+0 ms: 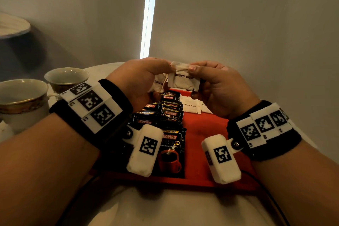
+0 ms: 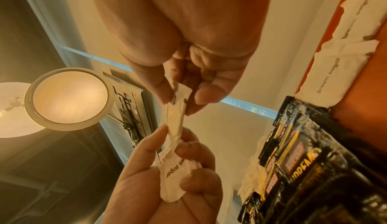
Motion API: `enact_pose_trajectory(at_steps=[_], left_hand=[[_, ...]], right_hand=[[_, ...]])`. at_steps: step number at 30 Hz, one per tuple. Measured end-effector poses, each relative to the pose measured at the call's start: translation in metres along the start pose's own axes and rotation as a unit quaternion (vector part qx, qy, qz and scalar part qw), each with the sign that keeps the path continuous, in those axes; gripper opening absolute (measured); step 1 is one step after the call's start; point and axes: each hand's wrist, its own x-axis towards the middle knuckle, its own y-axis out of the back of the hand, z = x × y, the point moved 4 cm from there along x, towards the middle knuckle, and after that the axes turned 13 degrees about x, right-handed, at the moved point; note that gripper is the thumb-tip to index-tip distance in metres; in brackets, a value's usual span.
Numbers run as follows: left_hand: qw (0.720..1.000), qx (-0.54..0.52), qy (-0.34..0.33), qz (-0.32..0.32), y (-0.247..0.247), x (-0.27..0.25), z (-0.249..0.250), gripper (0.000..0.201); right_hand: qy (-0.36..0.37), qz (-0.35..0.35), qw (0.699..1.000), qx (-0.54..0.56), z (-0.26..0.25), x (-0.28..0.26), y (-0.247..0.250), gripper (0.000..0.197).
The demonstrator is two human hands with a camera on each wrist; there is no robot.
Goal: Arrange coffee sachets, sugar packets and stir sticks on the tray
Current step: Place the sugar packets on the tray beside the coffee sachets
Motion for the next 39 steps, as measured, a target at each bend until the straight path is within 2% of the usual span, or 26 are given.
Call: enact_pose_trajectory(at_steps=[2, 3, 7, 14, 16, 18, 23, 25, 28, 32, 39], left_hand=[[1.000, -0.002, 0.006, -0.007, 0.000, 0.001, -0.001, 0.040], [1.000, -0.001, 0.007, -0.009, -0.001, 0.000, -0.001, 0.043], [1.000, -0.009, 0.002, 0.002, 0.000, -0.002, 0.003, 0.006], [1.000, -0.016, -0.003, 0.008, 0.000, -0.001, 0.003, 0.008], [1.000, -0.026, 0.000, 0.006, 0.000, 0.000, 0.002, 0.016], [0.998, -0.053, 0.020, 0.017, 0.001, 0.000, 0.001, 0.022], [0.995, -0.086, 0.046, 0.036, 0.004, 0.000, 0.003, 0.013], [0.995, -0.084, 0.044, 0.040, 0.004, 0.000, 0.003, 0.009], [0.995, -0.082, 0.040, 0.042, 0.004, 0.001, 0.003, 0.006], [0.994, -0.096, 0.035, 0.050, 0.004, 0.001, 0.003, 0.005], [0.987, -0.150, 0.039, 0.046, 0.002, -0.001, 0.002, 0.023]], right_hand=[[0.000, 0.000, 1.000, -0.003, 0.001, 0.000, 0.000, 0.007], [0.000, -0.002, 1.000, -0.003, 0.001, 0.000, -0.001, 0.007], [-0.002, -0.008, 1.000, 0.005, 0.000, -0.001, -0.002, 0.006], [0.003, -0.004, 1.000, -0.014, 0.000, 0.003, 0.005, 0.006], [0.006, 0.003, 1.000, -0.019, -0.001, 0.003, 0.008, 0.007], [0.011, 0.021, 1.000, -0.007, -0.004, 0.006, 0.014, 0.006], [0.012, 0.140, 0.990, 0.007, -0.004, 0.019, 0.062, 0.011], [-0.013, 0.196, 0.980, -0.013, 0.006, 0.026, 0.088, 0.012], [-0.090, 0.251, 0.963, -0.040, 0.029, 0.035, 0.120, 0.016], [-0.195, 0.259, 0.944, -0.064, 0.054, 0.037, 0.143, 0.025], [-0.225, 0.244, 0.935, -0.127, 0.064, 0.042, 0.148, 0.023]])
